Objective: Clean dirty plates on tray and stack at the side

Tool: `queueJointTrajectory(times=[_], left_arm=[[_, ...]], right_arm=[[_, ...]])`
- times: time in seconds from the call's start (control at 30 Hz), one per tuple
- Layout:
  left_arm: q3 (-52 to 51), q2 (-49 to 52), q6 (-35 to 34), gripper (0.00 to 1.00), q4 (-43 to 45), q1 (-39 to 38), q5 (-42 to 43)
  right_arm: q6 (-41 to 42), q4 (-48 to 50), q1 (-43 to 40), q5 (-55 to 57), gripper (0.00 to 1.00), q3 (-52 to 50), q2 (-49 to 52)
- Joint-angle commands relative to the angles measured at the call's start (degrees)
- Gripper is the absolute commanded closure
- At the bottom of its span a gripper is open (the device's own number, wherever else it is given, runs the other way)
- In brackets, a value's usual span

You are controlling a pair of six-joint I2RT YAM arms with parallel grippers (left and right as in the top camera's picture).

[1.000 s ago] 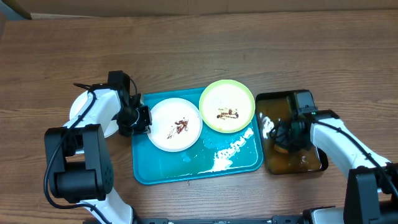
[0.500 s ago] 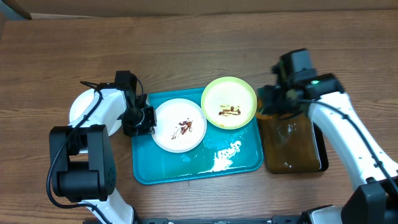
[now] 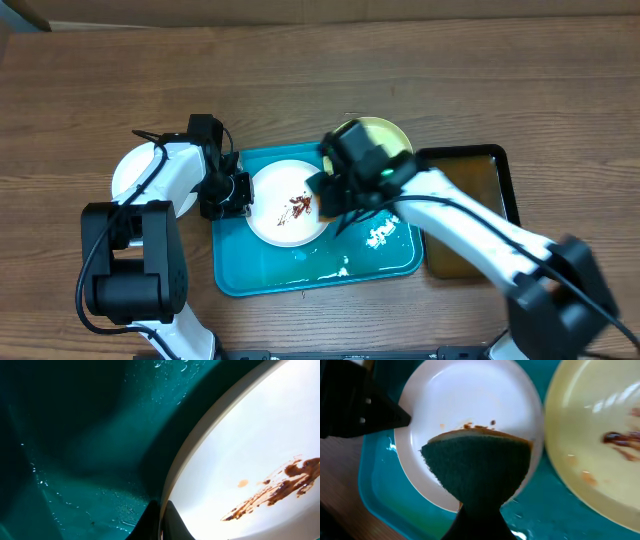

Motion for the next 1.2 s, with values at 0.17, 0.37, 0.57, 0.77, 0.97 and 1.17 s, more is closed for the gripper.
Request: queueJointTrajectory(times=[0.17, 0.37, 0.57, 0.77, 0.97, 1.17], left_arm=[[-0.33, 1.11, 0.07, 0.96, -0.15, -0.52, -0.11], [-0.35, 1.09, 0.07, 0.96, -0.15, -0.52, -0.11], [-0.33, 1.11, 0.07, 0.96, -0.13, -0.52, -0.11], [-0.33, 1.11, 0.07, 0.96, -0.15, -0.52, -0.11], [-0.35, 1.09, 0.04, 0.96, -0.13, -0.52, -0.11], [-0.35, 1.11, 0.04, 0.96, -0.15, -0.52, -0.09]], right_arm=[[0.70, 8.92, 5.44, 0.76, 0.96, 0.63, 8.07], [1.73, 12.46, 8.04, 4.28, 0.96, 0.63, 10.40], [-2.97, 11.72, 10.16, 13.42, 0.96, 0.66, 10.51], [-11.30, 12.33, 11.30, 16.24, 0.96, 0.94, 10.51], [-13.62, 12.68, 13.84, 12.72, 0.96, 0.96, 10.54], [-13.14, 14.60, 15.65, 11.52, 0.96, 0.96, 10.60]])
